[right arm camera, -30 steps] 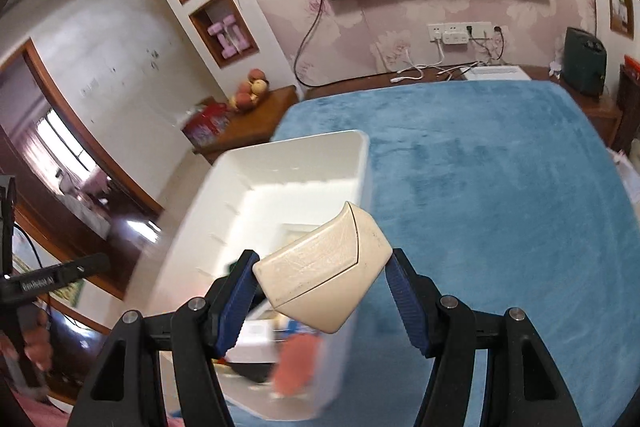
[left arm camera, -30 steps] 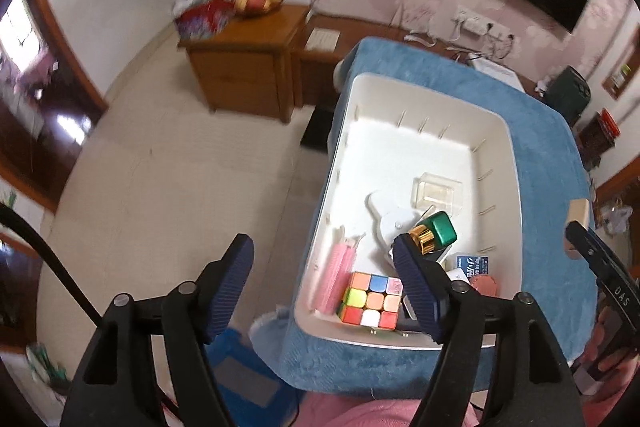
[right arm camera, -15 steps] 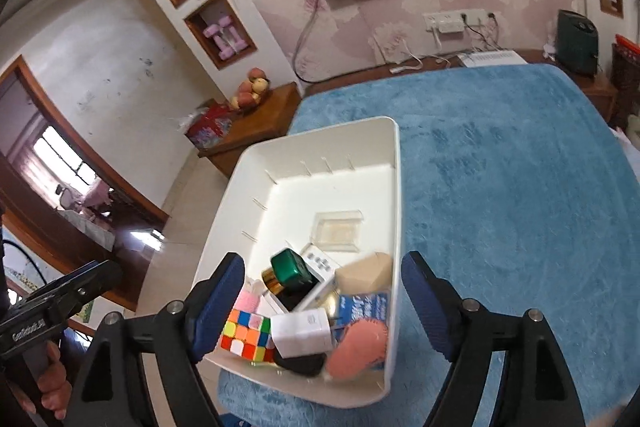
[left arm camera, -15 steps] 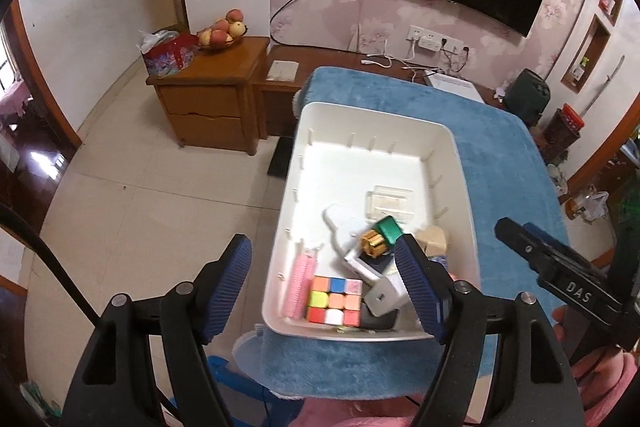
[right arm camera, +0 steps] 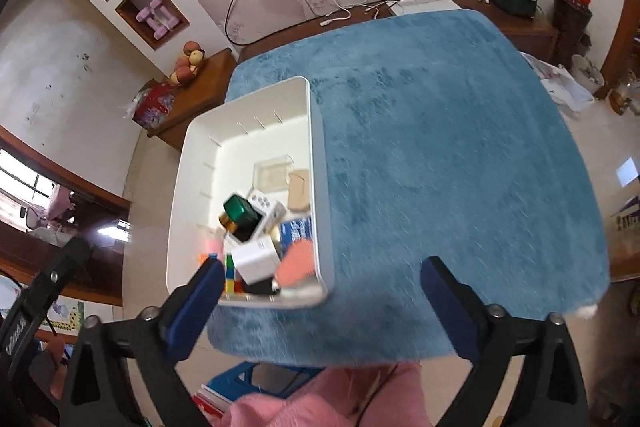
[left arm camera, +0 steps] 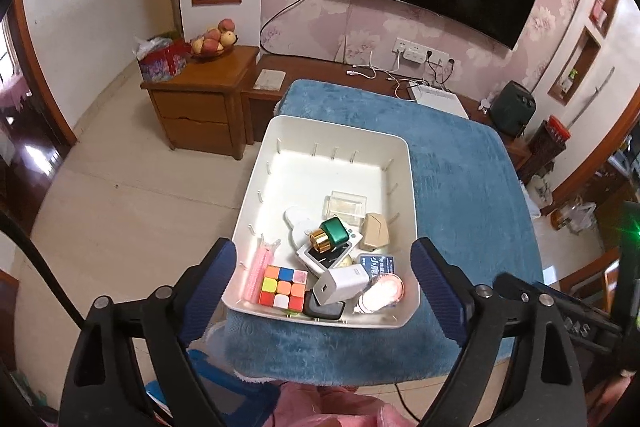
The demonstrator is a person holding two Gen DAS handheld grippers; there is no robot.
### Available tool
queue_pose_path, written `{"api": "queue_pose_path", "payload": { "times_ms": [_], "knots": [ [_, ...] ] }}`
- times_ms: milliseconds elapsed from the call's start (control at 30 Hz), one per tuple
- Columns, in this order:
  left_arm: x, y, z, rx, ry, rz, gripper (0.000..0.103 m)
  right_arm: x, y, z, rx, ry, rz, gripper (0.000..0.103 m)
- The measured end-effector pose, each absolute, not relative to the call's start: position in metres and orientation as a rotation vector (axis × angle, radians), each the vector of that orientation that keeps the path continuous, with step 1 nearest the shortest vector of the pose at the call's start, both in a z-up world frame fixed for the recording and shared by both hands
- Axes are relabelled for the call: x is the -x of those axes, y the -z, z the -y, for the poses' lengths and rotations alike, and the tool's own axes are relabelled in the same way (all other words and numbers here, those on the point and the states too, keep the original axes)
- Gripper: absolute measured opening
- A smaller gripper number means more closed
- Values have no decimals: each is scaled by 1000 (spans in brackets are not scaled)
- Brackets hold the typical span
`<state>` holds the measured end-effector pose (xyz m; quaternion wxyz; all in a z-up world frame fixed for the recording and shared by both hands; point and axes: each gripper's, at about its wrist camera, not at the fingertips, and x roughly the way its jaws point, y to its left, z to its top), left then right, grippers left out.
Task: Organize rigid objects
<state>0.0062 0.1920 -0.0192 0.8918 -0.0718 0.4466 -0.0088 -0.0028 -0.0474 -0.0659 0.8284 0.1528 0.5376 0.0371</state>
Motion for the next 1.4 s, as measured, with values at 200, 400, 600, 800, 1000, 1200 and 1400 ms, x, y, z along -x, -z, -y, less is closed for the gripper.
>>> {"api": "queue_pose_path", "payload": {
  "times_ms": [200,400,600,800,1000,1200,1400],
  "knots": [
    [11,9,-180,118,-15,-913,97,42,45,43,-208,-75,-1125,102],
    [22,1,-173,80,-32,-901,99,62,21,40,-138,-84,-1075,103],
    [33,0,-165,56,-42,-886,100,70,18,43,-157,-62,-1051,103],
    [29,5,-159,35,-29,-899,101,63,24,54,-203,-29,-1056,103],
    [23,4,-147,-3,-21,-884,101,55,30,53,-181,-10,-1089,103],
    [17,3,-140,-11,-21,-874,101,52,31,45,-113,-6,-1103,103],
    [13,4,-138,5,-21,-874,101,49,30,42,-64,-4,-1098,103]
  ]
}}
